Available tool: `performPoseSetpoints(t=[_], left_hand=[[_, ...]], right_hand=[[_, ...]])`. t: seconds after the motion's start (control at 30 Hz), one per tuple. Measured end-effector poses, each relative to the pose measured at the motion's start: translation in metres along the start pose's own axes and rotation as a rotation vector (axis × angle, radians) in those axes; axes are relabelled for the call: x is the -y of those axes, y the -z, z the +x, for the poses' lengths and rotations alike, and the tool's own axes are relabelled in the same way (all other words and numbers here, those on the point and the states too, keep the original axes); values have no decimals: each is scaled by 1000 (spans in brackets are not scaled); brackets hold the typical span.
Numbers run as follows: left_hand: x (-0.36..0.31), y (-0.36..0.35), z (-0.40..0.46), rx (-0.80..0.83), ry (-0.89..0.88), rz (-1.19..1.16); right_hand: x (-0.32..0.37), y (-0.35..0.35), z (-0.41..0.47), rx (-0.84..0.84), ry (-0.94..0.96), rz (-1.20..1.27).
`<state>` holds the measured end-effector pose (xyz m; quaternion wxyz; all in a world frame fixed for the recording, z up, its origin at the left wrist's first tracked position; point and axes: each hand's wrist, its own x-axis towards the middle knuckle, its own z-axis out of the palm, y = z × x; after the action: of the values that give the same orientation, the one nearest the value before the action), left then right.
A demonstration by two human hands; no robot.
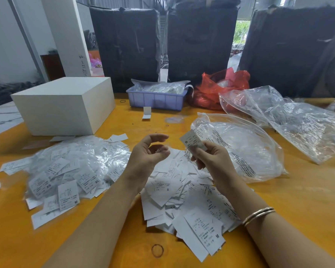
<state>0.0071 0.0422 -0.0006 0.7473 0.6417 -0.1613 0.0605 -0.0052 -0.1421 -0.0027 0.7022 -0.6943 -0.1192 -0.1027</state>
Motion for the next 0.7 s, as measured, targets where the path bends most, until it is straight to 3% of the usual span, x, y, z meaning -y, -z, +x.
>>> performPoseSetpoints(t=[0.7], left_hand=[[2,-2,-1,73,22,88]], right_hand=[[1,-4,-5,181,-63,-243]])
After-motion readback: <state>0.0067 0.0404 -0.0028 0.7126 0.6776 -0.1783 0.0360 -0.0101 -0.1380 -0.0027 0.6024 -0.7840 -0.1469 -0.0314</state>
